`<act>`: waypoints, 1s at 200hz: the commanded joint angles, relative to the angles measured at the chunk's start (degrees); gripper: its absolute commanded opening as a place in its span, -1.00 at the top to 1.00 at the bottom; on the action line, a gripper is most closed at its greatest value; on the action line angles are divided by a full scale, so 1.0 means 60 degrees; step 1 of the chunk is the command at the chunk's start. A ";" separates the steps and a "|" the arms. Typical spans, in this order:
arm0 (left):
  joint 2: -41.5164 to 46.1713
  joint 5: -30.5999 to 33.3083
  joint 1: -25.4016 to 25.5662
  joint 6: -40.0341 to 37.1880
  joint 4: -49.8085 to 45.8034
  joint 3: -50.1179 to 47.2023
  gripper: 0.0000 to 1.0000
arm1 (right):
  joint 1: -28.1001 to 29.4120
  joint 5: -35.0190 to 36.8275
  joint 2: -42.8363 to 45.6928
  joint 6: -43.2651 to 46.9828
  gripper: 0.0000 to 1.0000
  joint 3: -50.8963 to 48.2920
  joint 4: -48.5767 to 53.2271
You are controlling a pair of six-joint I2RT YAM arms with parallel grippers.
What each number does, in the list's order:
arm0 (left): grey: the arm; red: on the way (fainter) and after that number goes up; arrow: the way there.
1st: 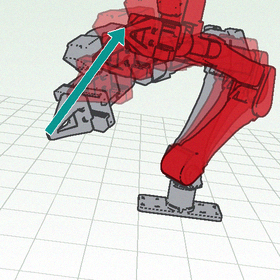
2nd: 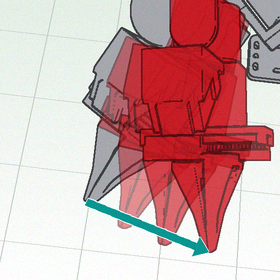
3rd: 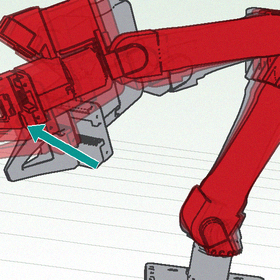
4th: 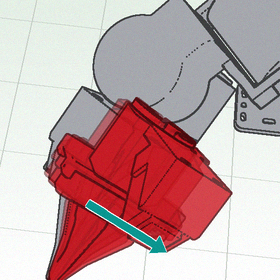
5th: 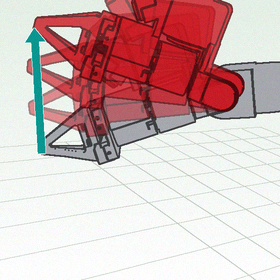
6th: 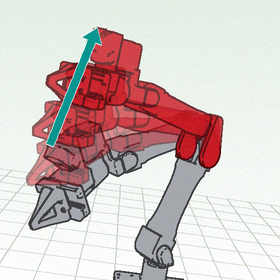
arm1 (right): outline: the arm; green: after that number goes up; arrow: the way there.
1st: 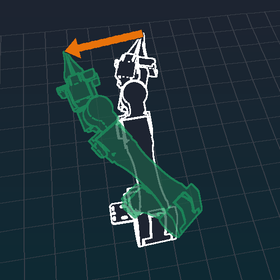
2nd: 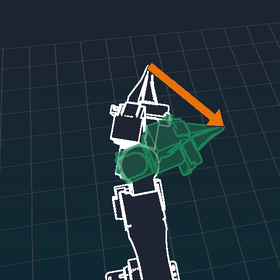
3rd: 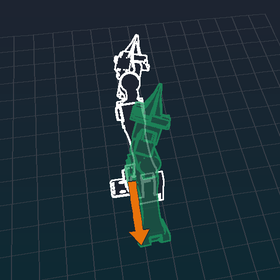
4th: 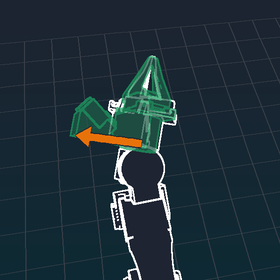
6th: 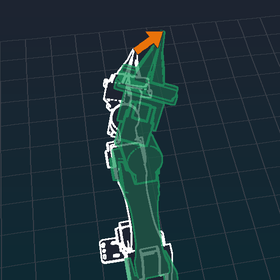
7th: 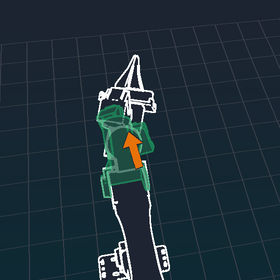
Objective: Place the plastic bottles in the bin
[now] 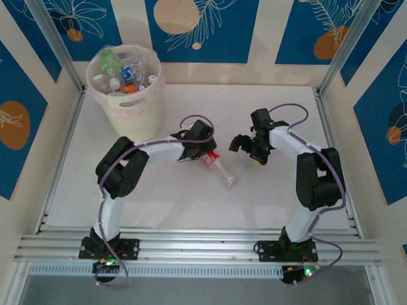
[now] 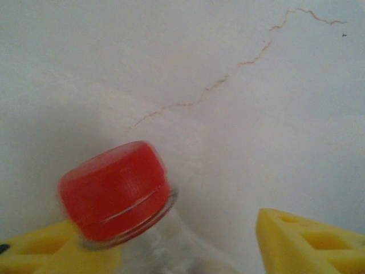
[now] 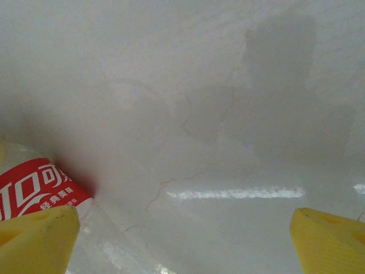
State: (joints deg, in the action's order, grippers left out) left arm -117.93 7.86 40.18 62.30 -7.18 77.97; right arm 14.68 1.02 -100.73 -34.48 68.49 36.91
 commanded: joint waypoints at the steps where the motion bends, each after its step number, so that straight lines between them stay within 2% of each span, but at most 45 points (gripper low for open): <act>1: -0.0348 0.0221 -0.0156 -0.0203 -0.0746 0.0428 -0.23 | 0.0088 -0.0339 -0.0146 -0.0069 -0.91 0.0157 0.0060; 47: -0.0783 0.0289 -0.0434 -0.0393 -0.1342 0.1097 -0.23 | 0.0103 -0.0342 -0.0087 -0.0039 -0.91 0.0172 0.0045; 67: -0.0903 0.0216 -0.0490 -0.0408 -0.1377 0.1284 -0.14 | 0.0105 -0.0316 -0.0109 -0.0053 -0.91 0.0170 0.0031; 96: -0.0901 0.0170 -0.0505 -0.0481 -0.1389 0.1418 -0.12 | 0.0105 -0.0381 -0.0117 -0.0041 -0.91 0.0210 0.0008; 142: -0.0352 0.0243 -0.0499 -0.1064 -0.1157 0.1345 -0.12 | 0.0241 -0.0580 0.0147 0.0251 -0.92 0.0208 -0.0029; 200: 0.0885 0.0068 -0.0474 -0.2639 0.0175 0.1156 -0.12 | 0.0235 0.0094 0.1550 0.0557 -0.96 0.0221 0.0078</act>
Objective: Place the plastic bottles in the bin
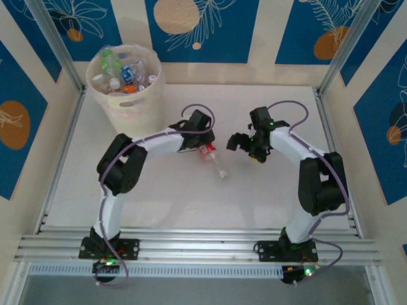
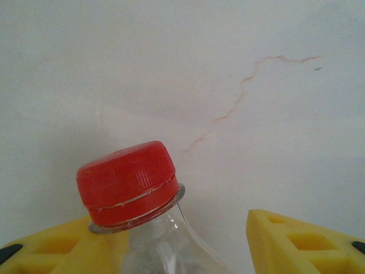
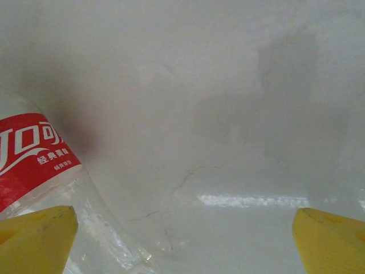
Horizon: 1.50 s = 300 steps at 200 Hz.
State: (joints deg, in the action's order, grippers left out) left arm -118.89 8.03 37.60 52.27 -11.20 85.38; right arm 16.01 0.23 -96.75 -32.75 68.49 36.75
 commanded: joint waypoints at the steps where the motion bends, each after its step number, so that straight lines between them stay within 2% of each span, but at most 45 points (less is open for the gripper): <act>1: 0.1063 0.0031 -0.0050 -0.0980 0.0866 -0.0080 -0.12 | 0.0013 0.0232 0.0911 0.0271 -0.96 0.0219 0.0102; 73: 0.2680 -0.0238 -0.0013 -0.3040 0.1525 0.0593 -0.16 | -0.0013 0.0751 0.2736 0.0033 -1.00 -0.0263 -0.0271; 137: 0.3997 0.0312 -0.0163 -0.6365 0.1654 0.2361 -0.20 | 0.0020 0.1155 0.4815 -0.0217 -0.99 -0.1329 -0.1019; 190: 0.4113 0.0653 -0.1453 -0.8917 0.2219 0.4197 -0.20 | 0.0142 0.1247 0.5986 -0.0078 -0.99 -0.1925 -0.1181; 258: 0.3619 0.1604 -0.3430 -1.0545 0.2465 0.5360 -0.20 | 0.0506 0.1556 0.6588 -0.0155 -0.99 -0.2096 -0.1065; 300: 0.3297 0.2151 -0.4034 -1.1086 0.2291 0.5369 -0.20 | 0.0751 0.1748 0.6655 -0.0244 -0.99 -0.2142 -0.1086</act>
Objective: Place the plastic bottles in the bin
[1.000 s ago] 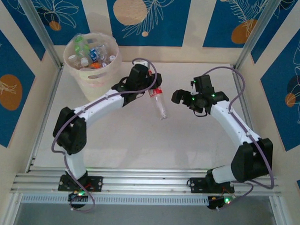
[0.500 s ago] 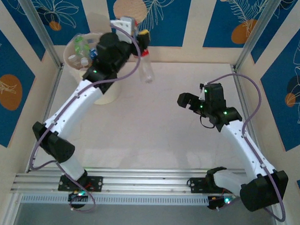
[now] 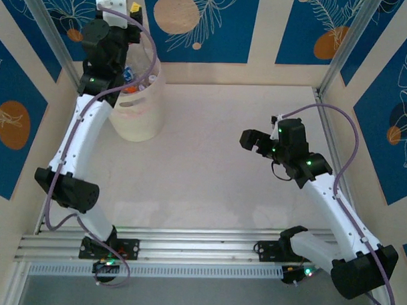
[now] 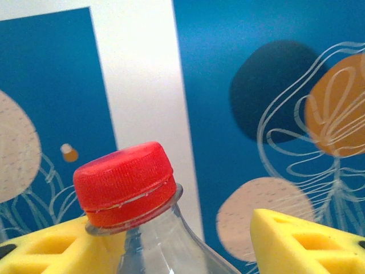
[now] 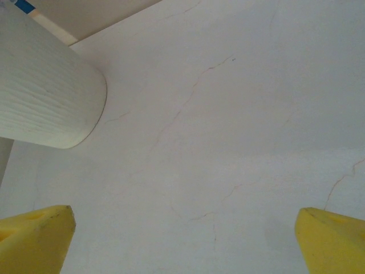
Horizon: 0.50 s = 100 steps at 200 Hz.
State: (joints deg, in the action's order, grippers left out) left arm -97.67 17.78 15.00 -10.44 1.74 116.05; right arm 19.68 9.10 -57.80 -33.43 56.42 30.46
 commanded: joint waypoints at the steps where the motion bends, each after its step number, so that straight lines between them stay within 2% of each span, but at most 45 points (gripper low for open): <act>1: -0.0243 0.0532 -0.0278 -0.0634 0.0135 0.0258 -0.20 | 0.0143 0.0262 0.0160 -0.0136 -0.99 -0.0131 -0.0037; 100: -0.0363 0.0874 -0.0574 -0.0894 0.0298 -0.1365 -0.20 | 0.0288 0.0445 0.0185 -0.0151 -0.99 -0.0204 -0.0081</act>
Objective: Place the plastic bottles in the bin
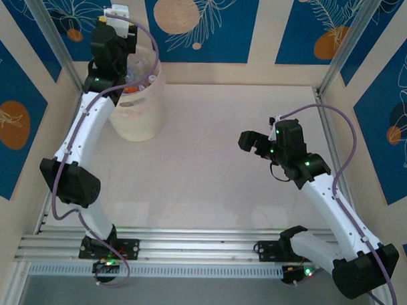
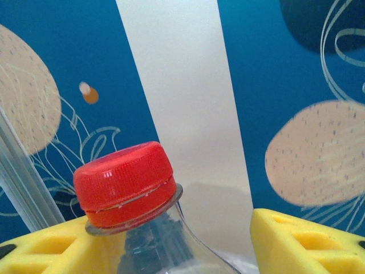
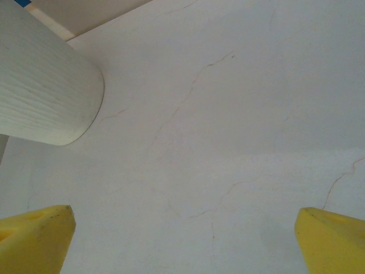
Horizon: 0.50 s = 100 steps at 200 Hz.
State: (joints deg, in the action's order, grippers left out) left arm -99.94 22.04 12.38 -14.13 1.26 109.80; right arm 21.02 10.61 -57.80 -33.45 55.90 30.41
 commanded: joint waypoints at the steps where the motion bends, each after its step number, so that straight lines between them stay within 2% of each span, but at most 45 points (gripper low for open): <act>1: 0.0016 0.0156 -0.0134 -0.0288 0.0385 -0.0339 -0.20 | 0.0069 0.0194 0.0185 -0.0150 -0.99 -0.0110 -0.0074; 55: 0.0443 0.0199 -0.0145 -0.0692 0.0682 -0.1677 -0.21 | 0.0061 0.0310 0.0200 -0.0196 -0.99 -0.0230 -0.0126; 100: 0.0772 0.0589 -0.0305 -0.0218 0.0418 -0.2532 -0.21 | 0.0068 0.0289 0.0178 -0.0225 -0.98 -0.0307 -0.0198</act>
State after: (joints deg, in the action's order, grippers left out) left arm -98.96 22.83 12.25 -15.55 4.49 97.62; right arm 21.04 11.62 -57.52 -34.04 54.81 30.26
